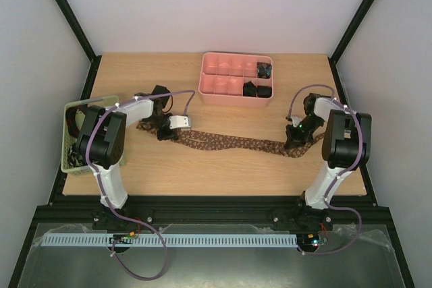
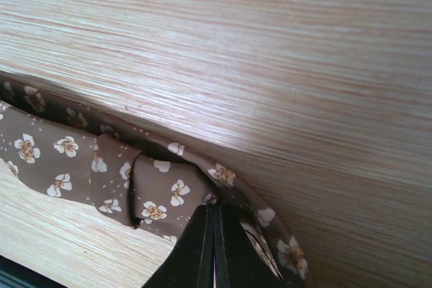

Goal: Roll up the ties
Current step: Adjust the tie at the center of the board.

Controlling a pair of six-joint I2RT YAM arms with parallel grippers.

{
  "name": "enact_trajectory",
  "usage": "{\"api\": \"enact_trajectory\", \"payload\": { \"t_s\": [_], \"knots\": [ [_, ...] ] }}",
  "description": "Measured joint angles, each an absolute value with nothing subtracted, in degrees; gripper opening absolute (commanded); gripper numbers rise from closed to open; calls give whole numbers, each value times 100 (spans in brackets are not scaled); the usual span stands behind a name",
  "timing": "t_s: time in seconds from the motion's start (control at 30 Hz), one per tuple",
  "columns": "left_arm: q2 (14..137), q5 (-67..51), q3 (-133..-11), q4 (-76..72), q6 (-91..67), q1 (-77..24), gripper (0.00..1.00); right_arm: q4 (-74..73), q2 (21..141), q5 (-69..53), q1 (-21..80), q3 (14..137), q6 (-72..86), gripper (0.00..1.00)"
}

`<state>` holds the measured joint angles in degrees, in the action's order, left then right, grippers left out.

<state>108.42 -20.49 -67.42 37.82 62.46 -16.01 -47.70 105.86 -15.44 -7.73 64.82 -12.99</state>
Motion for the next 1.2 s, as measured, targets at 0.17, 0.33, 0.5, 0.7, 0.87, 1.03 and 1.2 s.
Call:
{"api": "enact_trajectory", "payload": {
  "t_s": [0.17, 0.33, 0.5, 0.7, 0.87, 1.03, 1.2],
  "knots": [
    [10842, -2078, -6744, 3747, 6136, -1540, 25, -4849, 10595, -1503, -781, 6637, -1474, 1],
    [10842, -2071, -6805, 3717, 6095, -1280, 41, -5103, 10575, -1232, -873, 6904, -1704, 1],
    [10842, -2069, -6978, 3673, 6082, -1096, 55, -5273, 10475, -849, -991, 7052, -1935, 1],
    [10842, -2095, -7002, 3577, 6128, -1087, 65, -5441, 10414, -475, -1151, 7091, -2171, 1],
    [10851, -2021, -6976, 3352, 6132, -1166, 65, -5603, 10390, -331, -1273, 7319, -2235, 1],
    [10943, -1949, -6976, 3247, 6160, -1173, 56, -5824, 10390, -377, -1533, 7758, -2357, 1],
    [11072, -1905, -6997, 3323, 6390, -1219, 22, -5898, 10390, -401, -1739, 8016, -2471, 1]
  ]
}}
